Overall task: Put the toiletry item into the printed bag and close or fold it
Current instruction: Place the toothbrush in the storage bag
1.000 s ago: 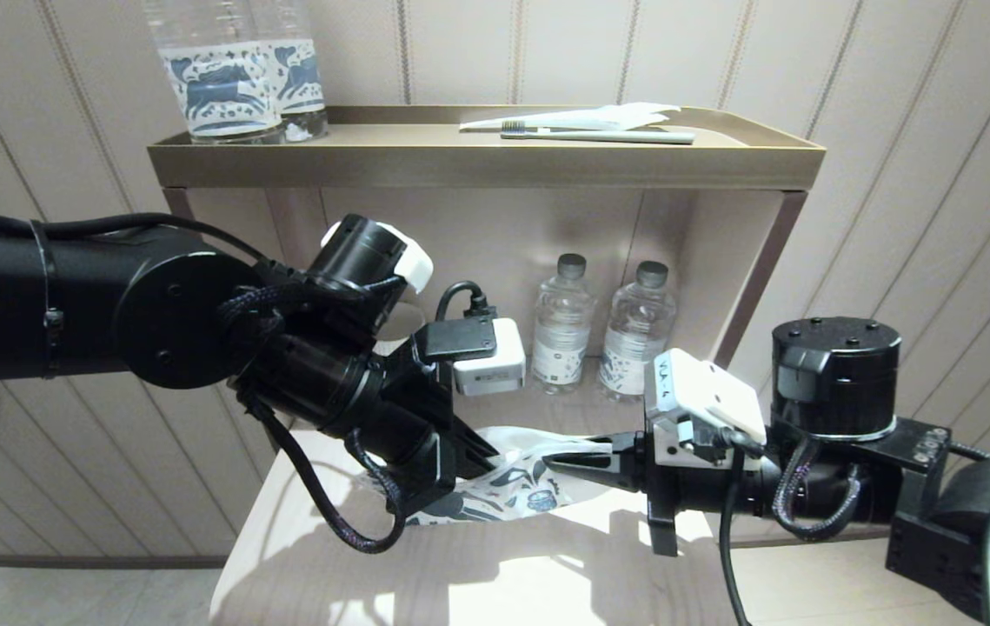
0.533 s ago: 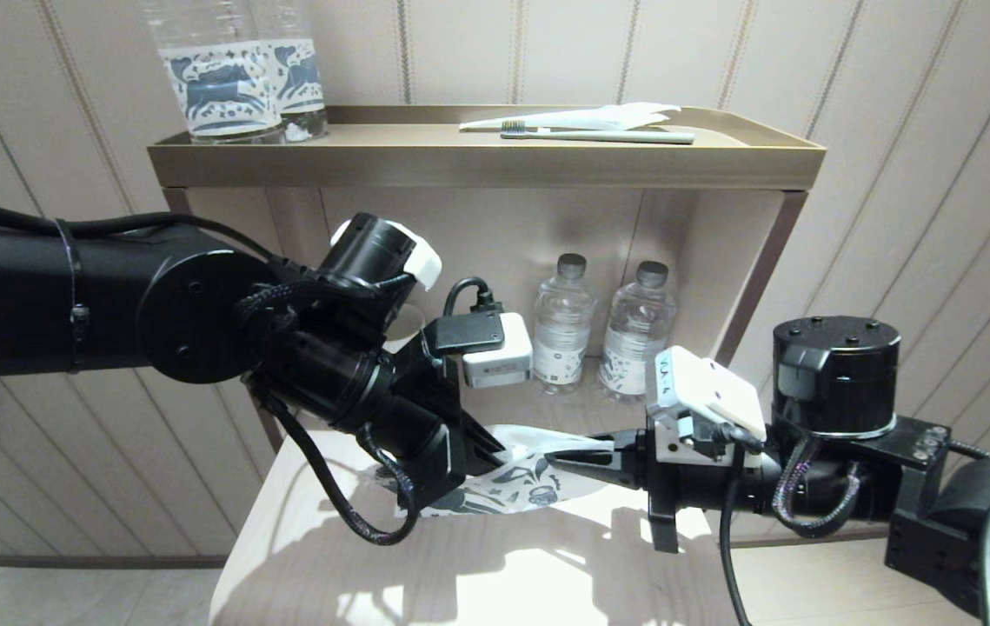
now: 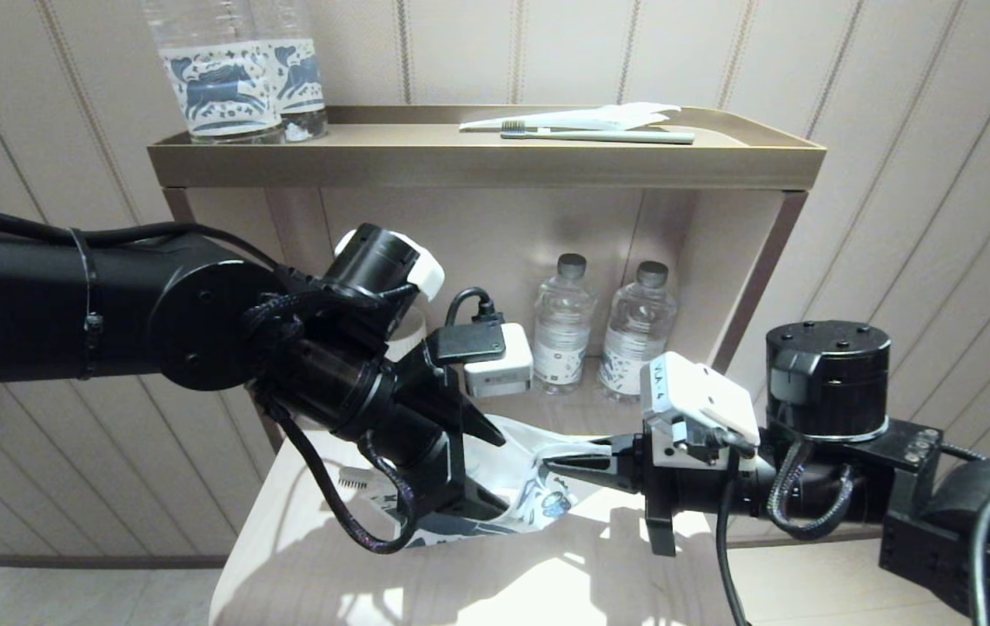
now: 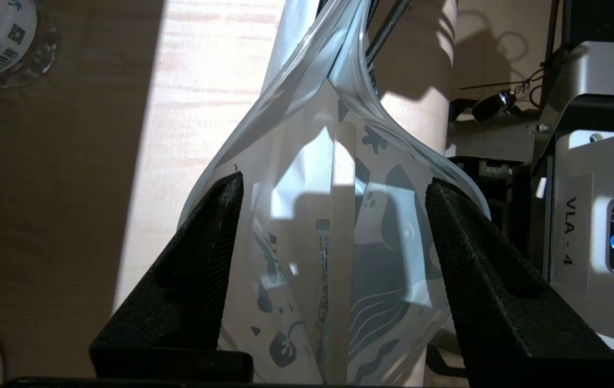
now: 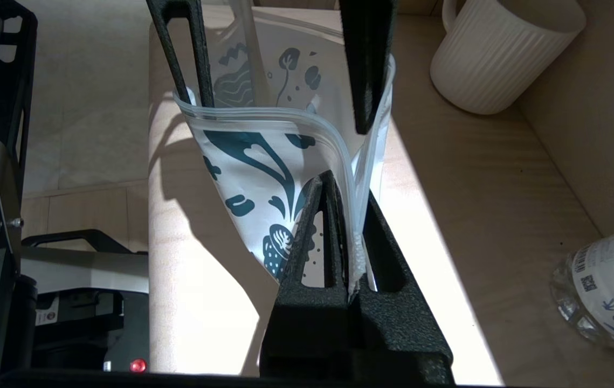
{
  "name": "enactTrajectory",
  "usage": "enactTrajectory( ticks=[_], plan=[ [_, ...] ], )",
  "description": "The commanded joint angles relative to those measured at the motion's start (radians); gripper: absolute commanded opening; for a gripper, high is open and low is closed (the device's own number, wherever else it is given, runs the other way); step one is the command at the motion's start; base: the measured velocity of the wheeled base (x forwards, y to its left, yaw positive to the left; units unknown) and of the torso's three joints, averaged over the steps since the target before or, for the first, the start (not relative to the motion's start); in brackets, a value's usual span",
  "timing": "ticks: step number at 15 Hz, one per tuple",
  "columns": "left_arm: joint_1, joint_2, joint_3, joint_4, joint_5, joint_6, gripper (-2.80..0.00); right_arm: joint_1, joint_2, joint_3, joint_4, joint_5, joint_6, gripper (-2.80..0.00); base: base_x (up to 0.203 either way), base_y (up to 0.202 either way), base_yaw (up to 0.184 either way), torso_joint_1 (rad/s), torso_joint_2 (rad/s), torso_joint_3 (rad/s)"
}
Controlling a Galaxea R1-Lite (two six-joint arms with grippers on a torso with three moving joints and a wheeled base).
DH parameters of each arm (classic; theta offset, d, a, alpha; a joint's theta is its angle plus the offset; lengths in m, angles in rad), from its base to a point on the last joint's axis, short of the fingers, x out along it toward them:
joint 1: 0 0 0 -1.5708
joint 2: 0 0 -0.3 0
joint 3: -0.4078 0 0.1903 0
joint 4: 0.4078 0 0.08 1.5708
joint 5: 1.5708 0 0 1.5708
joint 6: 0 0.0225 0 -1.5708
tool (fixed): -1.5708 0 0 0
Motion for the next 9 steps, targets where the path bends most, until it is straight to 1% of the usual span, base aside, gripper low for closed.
enactTrajectory(
  ticks=[1,4,6,9],
  plan=[
    [0.001,-0.010,0.004,0.003,-0.005,0.001,0.00,-0.002,0.002,0.003,-0.006,0.004,-0.002,-2.80,0.000,0.000,0.000,0.000,0.00,0.000],
    [0.027,-0.028,-0.015,-0.026,-0.011,-0.036,0.00,-0.019,0.007,-0.002,-0.005,0.004,-0.004,-2.80,0.000,0.000,0.000,0.000,0.00,0.000],
    [0.025,-0.040,-0.034,-0.052,-0.014,-0.103,0.00,-0.019,0.013,-0.002,-0.006,0.004,-0.005,-2.80,0.000,0.000,0.000,0.000,0.00,0.000],
    [0.010,-0.049,-0.043,-0.056,-0.016,-0.111,0.00,-0.019,0.010,0.004,-0.006,0.004,-0.010,-2.80,0.000,0.000,0.000,0.000,0.00,0.000]
  ],
)
